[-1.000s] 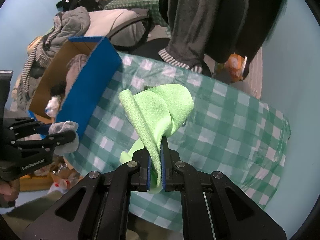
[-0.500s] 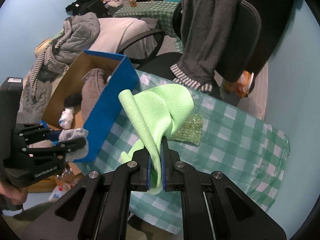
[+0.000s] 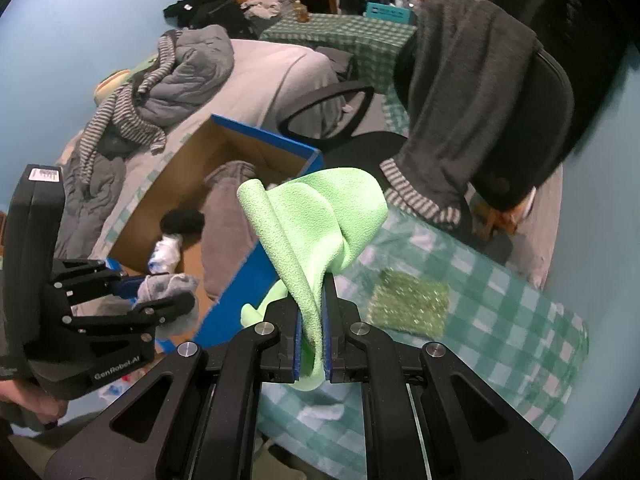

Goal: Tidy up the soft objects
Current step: 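Carry the green cloth and grey sock over the box with both grippers, then open both grippers to drop the green cloth and grey sock into the box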

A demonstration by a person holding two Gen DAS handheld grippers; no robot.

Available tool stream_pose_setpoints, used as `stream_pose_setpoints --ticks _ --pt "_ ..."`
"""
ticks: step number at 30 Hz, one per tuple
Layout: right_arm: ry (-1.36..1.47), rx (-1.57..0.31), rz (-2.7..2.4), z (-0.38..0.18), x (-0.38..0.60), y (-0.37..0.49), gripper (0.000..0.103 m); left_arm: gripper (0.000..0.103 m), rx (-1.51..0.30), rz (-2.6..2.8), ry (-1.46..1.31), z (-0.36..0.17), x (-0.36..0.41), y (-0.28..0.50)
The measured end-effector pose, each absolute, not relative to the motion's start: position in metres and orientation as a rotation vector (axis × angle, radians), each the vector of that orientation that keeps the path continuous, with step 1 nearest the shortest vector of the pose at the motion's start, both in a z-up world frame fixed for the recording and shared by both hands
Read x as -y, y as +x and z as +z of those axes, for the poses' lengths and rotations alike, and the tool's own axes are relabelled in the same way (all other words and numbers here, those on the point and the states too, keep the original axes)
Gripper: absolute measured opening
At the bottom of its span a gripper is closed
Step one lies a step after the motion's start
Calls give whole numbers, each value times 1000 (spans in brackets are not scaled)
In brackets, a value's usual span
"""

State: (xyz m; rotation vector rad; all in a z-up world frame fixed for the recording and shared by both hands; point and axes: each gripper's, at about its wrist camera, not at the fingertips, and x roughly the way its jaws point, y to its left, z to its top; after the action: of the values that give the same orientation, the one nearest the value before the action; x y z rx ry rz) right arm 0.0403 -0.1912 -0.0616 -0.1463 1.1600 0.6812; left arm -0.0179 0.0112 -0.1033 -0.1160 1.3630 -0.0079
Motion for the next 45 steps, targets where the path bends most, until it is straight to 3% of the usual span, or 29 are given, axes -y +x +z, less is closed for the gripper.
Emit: stream_pose_setpoints --ticks 35,44,45 --pt "-221 -1195 863 -80 34 53 7 26 -1389 140 -218 -129 -142 -17" --pt "-203 -1263 857 -101 18 58 8 28 -1414 138 -214 -144 -153 -13" --pt "-204 -1269 858 -102 17 58 8 33 -1411 137 -213 -143 -153 -12"
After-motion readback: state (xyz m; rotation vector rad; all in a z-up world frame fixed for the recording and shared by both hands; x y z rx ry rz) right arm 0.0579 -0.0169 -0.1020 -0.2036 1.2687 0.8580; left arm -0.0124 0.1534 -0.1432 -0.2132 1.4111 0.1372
